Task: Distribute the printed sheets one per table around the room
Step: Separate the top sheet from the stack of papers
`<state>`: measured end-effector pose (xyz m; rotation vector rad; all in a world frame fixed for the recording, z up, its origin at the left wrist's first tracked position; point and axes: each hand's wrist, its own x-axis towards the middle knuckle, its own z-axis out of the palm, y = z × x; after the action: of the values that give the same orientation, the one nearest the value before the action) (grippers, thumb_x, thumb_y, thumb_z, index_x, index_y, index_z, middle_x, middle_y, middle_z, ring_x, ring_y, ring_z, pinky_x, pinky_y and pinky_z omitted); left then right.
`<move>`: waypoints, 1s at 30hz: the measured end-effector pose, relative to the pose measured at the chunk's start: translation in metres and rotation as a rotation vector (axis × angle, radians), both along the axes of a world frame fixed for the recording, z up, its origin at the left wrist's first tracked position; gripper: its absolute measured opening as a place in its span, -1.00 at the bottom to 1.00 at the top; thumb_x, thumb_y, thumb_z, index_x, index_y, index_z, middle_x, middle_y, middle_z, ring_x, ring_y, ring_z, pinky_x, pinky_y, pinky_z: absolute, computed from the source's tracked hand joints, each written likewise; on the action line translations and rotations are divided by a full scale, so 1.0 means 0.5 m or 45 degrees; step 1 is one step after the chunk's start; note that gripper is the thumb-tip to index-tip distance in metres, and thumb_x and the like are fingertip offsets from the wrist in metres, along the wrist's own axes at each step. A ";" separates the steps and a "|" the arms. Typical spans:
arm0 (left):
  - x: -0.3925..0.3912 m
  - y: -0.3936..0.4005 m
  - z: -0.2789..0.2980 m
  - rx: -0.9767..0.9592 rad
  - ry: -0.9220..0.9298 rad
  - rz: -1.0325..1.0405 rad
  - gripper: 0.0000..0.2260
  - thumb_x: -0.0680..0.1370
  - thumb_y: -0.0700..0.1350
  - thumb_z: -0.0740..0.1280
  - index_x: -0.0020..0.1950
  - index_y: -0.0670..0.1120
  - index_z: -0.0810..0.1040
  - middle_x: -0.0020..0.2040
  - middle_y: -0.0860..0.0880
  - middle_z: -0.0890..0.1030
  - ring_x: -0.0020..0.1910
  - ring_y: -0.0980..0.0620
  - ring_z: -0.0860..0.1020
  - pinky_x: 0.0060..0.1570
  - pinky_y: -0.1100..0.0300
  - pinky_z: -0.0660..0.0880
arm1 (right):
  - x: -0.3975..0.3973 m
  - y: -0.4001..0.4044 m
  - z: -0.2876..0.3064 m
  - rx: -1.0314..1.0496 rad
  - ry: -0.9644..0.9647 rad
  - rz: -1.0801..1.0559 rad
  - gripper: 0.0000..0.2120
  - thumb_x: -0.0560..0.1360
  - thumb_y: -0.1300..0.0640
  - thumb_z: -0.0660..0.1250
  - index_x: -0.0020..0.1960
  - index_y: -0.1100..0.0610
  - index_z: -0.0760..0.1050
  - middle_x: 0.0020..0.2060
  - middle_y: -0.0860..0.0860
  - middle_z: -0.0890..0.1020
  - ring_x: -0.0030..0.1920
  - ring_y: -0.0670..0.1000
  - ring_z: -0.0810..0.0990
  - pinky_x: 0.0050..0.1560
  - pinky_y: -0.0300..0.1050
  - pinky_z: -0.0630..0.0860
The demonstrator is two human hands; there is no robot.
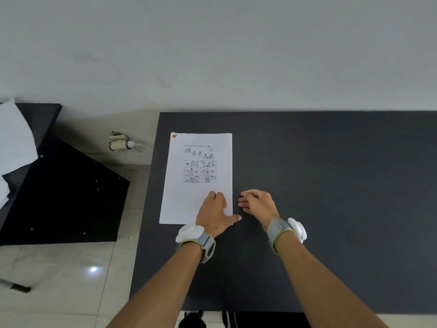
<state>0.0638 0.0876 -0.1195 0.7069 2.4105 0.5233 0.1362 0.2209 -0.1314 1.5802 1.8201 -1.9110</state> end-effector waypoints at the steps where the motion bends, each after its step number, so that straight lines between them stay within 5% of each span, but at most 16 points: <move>1: 0.001 -0.001 -0.004 -0.001 0.025 -0.004 -0.55 0.36 0.15 0.54 -0.06 -0.04 0.36 -0.02 0.01 0.40 -0.08 -0.01 0.44 -0.16 0.17 0.38 | 0.001 0.000 0.000 -0.011 0.007 -0.003 -0.80 0.60 0.14 0.25 -0.04 0.05 0.66 -0.14 0.01 0.76 -0.15 -0.07 0.75 0.03 -0.10 0.68; 6: -0.004 -0.007 -0.009 0.047 0.059 -0.025 -0.63 0.37 0.05 0.52 -0.06 -0.10 0.41 -0.04 -0.01 0.39 -0.09 -0.03 0.43 -0.14 0.17 0.41 | -0.006 -0.003 0.002 0.037 0.011 0.043 -0.80 0.60 0.15 0.25 -0.05 0.01 0.66 -0.14 -0.02 0.75 -0.13 -0.08 0.74 0.04 -0.12 0.67; 12: -0.040 -0.033 -0.001 0.161 -0.173 -0.021 -0.77 0.42 -0.02 0.53 -0.07 -0.08 0.56 -0.06 0.00 0.48 -0.15 0.08 0.48 -0.16 0.36 0.36 | -0.001 -0.015 0.009 0.090 0.007 0.080 -0.84 0.60 0.12 0.26 -0.02 -0.02 0.62 -0.13 -0.05 0.72 -0.08 -0.09 0.71 0.13 -0.09 0.63; 18: -0.071 -0.058 -0.004 0.311 -0.507 0.413 -0.92 0.47 -0.12 0.46 -0.19 -0.08 0.60 -0.03 0.06 0.70 0.01 0.03 0.65 -0.05 0.16 0.57 | 0.007 -0.057 0.030 0.365 -0.043 0.256 -0.92 0.55 0.11 0.35 -0.03 0.07 0.62 -0.13 -0.05 0.67 -0.13 -0.06 0.63 -0.22 -0.41 0.43; 22: -0.080 -0.080 -0.009 0.422 -0.604 0.627 -0.85 0.46 -0.22 0.47 -0.26 -0.12 0.54 -0.11 -0.12 0.72 0.01 -0.15 0.68 0.13 -0.18 0.61 | 0.000 -0.091 0.030 0.481 -0.092 0.350 -0.77 0.49 0.12 0.48 0.10 0.14 0.55 0.03 0.00 0.53 0.00 0.00 0.54 -0.04 -0.27 0.44; 30: -0.080 -0.105 -0.006 0.522 -0.588 0.699 -0.84 0.49 -0.26 0.42 -0.08 -0.02 0.54 -0.09 -0.14 0.71 -0.02 -0.13 0.69 0.02 -0.17 0.66 | -0.018 -0.114 0.025 0.581 -0.139 0.260 -0.80 0.50 0.16 0.44 0.09 0.10 0.50 0.06 0.01 0.49 0.01 0.06 0.55 0.11 0.04 0.61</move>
<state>0.0236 0.0353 -0.1224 0.0370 2.0462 1.2741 0.1275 0.1639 -0.1190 1.4909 2.3798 -1.3613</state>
